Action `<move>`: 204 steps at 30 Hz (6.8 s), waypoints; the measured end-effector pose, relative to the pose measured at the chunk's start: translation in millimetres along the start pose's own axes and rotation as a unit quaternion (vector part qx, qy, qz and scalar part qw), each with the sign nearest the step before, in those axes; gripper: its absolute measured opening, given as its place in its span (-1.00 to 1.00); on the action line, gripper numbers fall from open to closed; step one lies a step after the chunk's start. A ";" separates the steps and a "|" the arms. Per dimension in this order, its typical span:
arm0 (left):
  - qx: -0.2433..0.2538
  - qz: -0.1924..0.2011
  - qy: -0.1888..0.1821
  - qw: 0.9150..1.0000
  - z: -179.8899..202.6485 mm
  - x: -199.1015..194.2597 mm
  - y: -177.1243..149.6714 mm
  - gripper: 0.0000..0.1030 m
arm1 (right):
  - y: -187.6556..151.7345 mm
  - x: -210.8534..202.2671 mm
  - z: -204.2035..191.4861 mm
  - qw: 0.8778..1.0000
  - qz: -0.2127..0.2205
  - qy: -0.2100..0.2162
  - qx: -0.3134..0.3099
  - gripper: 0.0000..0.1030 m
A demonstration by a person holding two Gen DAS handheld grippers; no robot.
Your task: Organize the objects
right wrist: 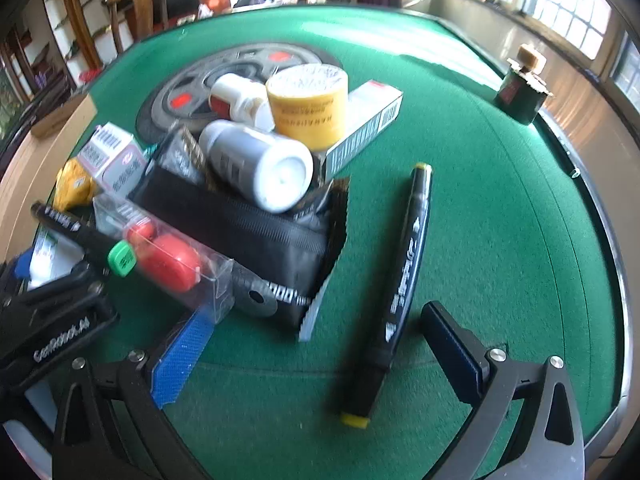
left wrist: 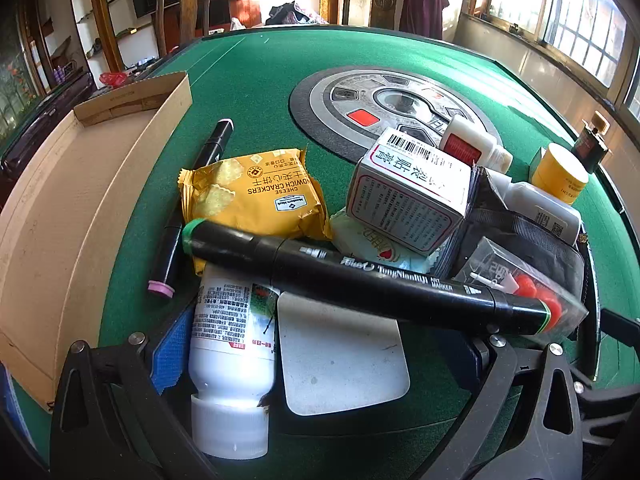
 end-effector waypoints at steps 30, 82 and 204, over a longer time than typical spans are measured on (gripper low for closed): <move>0.099 -0.046 -0.135 0.985 -28.1 -79.8 -14.6 0.99 | 16.7 -31.5 76.0 0.996 -0.013 0.024 0.090 -0.05; 0.072 -0.097 -0.120 0.985 -48.1 -43.1 1.7 -0.35 | -2.5 -41.6 60.1 0.994 -0.005 0.076 0.075 -0.74; 0.021 -0.162 -0.246 0.955 -63.5 26.5 93.1 -0.18 | 35.2 -73.9 -44.5 0.967 -0.064 0.230 0.087 -0.72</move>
Point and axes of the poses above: each gripper's, at about its wrist camera, not at the fingertips, and x roughly the way its jaws point, z to its right, y to its top, the point moved 5 cm from there along x, roughly the way its jaws point, and after that the axes turned 6 degrees about -y, right-handed, at the moved point
